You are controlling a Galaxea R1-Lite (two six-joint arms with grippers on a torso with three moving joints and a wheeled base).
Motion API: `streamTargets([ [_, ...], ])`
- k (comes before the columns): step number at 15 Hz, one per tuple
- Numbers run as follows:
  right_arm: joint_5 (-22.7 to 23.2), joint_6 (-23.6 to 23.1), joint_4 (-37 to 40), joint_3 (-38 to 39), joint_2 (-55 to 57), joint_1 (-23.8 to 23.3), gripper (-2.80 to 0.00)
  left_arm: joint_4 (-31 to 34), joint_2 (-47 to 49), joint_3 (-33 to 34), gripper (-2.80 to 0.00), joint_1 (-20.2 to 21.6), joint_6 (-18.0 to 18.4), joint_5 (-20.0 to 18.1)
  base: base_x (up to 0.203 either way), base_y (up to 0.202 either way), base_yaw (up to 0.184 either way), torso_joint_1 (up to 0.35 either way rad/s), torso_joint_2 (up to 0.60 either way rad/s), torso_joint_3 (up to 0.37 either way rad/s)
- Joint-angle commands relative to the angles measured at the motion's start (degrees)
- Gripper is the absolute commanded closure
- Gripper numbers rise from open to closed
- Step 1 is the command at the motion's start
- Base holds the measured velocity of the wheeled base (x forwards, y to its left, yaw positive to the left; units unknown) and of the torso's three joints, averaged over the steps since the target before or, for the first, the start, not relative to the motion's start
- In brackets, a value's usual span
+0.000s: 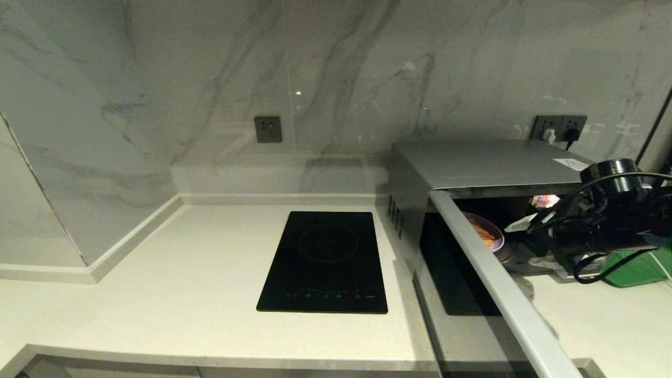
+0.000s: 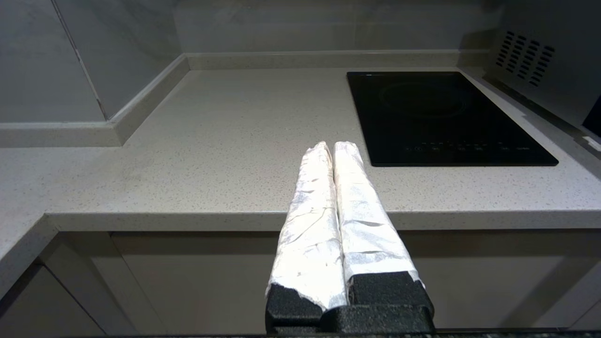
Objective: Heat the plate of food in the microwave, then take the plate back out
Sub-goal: Take the plate out of the microwave
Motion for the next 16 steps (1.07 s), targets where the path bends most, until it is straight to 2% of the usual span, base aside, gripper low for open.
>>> streamTargets([
  [1, 1.4, 2.6, -4.5, 0.2, 4.6, -0.8, -2.80, 0.0, 0.0, 0.0, 0.00, 0.0, 0.0, 0.0, 0.000, 0.000, 0.000, 0.000, 0.00, 0.000],
  [5, 3.9, 4.2, -15.5, 4.2, 8.7, -3.0, -2.80, 0.0, 0.0, 0.0, 0.00, 0.0, 0.0, 0.0, 0.000, 0.000, 0.000, 0.000, 0.00, 0.000],
  [11, 4.3, 3.8, -21.2, 3.7, 14.1, -3.5, -2.80, 0.0, 0.0, 0.0, 0.00, 0.0, 0.0, 0.0, 0.000, 0.000, 0.000, 0.000, 0.00, 0.000],
  [16, 4.5, 2.2, -20.7, 0.8, 14.3, -3.5, -2.80, 0.0, 0.0, 0.0, 0.00, 0.0, 0.0, 0.0, 0.000, 0.000, 0.000, 0.000, 0.00, 0.000],
])
